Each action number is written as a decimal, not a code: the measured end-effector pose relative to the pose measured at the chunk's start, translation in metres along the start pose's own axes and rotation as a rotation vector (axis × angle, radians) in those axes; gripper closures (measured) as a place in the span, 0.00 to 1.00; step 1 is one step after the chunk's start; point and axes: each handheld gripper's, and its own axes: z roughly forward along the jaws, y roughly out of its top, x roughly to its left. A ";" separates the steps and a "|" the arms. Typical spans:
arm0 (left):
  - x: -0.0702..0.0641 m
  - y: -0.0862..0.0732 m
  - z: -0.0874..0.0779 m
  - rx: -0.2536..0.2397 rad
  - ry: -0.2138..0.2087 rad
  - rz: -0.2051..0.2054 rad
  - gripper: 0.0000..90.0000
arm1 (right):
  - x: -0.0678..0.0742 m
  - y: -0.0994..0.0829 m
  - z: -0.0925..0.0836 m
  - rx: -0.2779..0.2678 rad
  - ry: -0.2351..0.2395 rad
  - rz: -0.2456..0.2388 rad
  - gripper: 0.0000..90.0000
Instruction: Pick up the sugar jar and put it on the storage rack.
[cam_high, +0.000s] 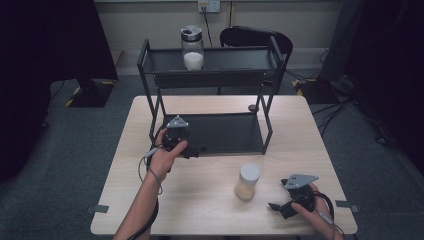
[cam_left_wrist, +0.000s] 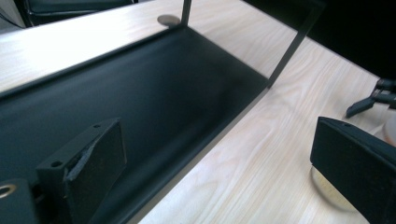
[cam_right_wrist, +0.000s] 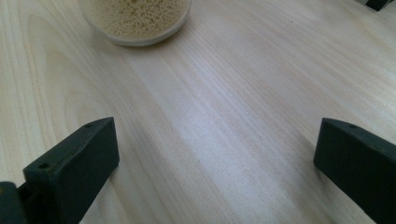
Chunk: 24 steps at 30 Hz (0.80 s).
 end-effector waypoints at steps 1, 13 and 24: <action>0.000 -0.002 0.001 0.002 0.001 -0.003 0.03 | 0.000 0.000 0.000 0.000 0.000 0.000 0.00; -0.003 -0.031 0.006 0.033 0.011 -0.013 0.03 | 0.000 0.000 0.000 0.000 0.000 0.000 0.00; -0.009 -0.055 0.007 0.064 0.050 -0.008 0.03 | 0.000 0.000 0.000 0.000 0.000 0.000 0.00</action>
